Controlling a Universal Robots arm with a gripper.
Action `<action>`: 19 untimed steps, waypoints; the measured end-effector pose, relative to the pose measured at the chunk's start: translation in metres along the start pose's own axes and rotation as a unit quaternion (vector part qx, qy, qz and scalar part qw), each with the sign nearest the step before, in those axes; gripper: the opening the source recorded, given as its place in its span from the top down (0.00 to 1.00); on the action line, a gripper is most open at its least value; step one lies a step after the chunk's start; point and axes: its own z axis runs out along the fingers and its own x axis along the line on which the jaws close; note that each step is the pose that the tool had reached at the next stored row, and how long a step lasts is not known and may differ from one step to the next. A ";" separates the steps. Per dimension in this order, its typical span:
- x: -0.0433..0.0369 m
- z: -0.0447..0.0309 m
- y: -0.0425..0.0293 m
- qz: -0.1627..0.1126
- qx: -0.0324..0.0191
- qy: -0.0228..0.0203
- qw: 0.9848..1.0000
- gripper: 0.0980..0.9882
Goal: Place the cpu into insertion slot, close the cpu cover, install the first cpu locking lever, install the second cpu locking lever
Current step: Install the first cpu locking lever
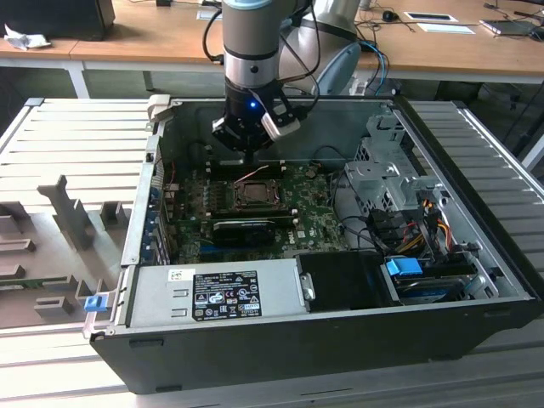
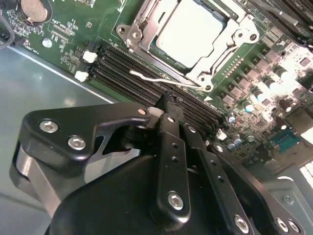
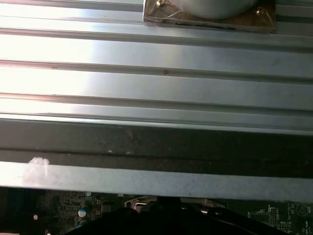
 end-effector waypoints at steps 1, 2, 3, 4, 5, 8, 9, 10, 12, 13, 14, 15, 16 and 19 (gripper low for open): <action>-0.0006 0.0011 -0.0001 0.000 0.000 0.000 1.000 0.99; -0.0012 0.0021 -0.0003 0.000 0.001 0.000 1.000 0.99; -0.0024 0.0035 -0.0005 0.000 0.002 0.000 1.000 0.99; -0.0033 0.0040 -0.0006 -0.001 0.002 0.000 1.000 0.99; -0.0040 0.0047 -0.0007 -0.001 0.002 0.000 1.000 0.99; -0.0055 0.0069 -0.0010 -0.001 0.003 0.000 1.000 0.99; -0.0058 0.0071 -0.0011 -0.001 0.003 0.000 1.000 0.99; -0.0062 0.0072 -0.0012 -0.001 0.003 0.000 1.000 0.99; -0.0076 0.0077 -0.0012 -0.001 0.003 0.000 1.000 0.99; -0.0085 0.0079 -0.0013 -0.001 0.003 0.000 1.000 0.99; -0.0091 0.0080 -0.0014 -0.002 0.003 0.000 1.000 0.99; -0.0096 0.0083 -0.0014 -0.004 0.003 0.001 1.000 0.99; -0.0100 0.0087 -0.0014 -0.012 0.003 0.001 1.000 0.99; -0.0115 0.0099 -0.0016 -0.023 0.003 0.002 1.000 0.99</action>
